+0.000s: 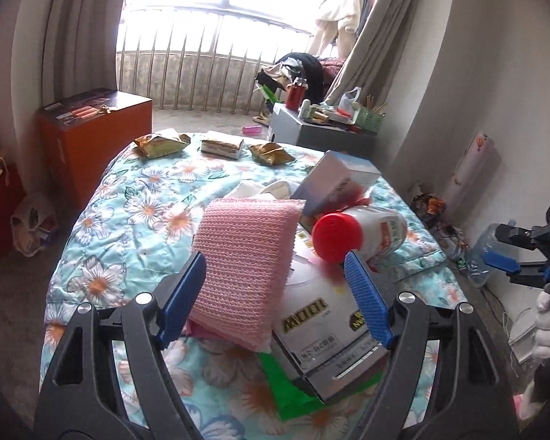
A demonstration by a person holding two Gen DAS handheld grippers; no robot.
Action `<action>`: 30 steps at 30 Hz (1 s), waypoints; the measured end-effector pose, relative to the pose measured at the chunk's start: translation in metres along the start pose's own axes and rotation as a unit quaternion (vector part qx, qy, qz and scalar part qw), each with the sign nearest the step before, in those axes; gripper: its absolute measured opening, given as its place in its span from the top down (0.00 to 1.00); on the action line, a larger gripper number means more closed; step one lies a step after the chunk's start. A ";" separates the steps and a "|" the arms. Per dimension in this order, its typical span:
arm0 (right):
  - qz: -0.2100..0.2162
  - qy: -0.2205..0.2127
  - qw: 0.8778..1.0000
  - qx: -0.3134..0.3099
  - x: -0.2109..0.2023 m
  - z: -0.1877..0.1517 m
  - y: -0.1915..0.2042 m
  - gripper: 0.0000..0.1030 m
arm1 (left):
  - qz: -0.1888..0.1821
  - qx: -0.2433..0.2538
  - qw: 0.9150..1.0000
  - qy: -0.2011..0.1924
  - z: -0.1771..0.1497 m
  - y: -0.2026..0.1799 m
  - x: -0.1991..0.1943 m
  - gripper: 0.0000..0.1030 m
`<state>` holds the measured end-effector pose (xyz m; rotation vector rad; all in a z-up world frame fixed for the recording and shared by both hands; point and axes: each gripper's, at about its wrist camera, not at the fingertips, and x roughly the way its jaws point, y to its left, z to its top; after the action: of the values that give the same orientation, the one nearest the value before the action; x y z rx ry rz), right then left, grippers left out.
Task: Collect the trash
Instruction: 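Move both open tools back to the trash pile on the bed, then grasp the pink knitted cloth with the left tool while the right tool grasps the light blue box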
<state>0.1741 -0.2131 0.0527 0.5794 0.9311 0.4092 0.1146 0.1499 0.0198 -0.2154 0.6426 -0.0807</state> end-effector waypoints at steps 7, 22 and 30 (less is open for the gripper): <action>0.025 0.030 0.999 0.000 0.038 0.033 0.035 0.26 | 0.042 0.040 0.998 0.006 -0.001 -0.002 0.026 0.28; 0.009 0.172 0.978 0.118 0.172 0.109 0.077 0.26 | 0.046 0.036 0.998 0.002 -0.004 0.012 0.025 0.59; -0.038 0.215 0.962 0.162 0.200 0.116 0.066 0.34 | 0.040 0.058 0.997 -0.018 -0.012 0.014 0.012 0.66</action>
<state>0.3741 -0.0825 0.0223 0.7662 1.4510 0.3204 0.1172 0.1601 0.0005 -0.0783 0.6075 -0.0378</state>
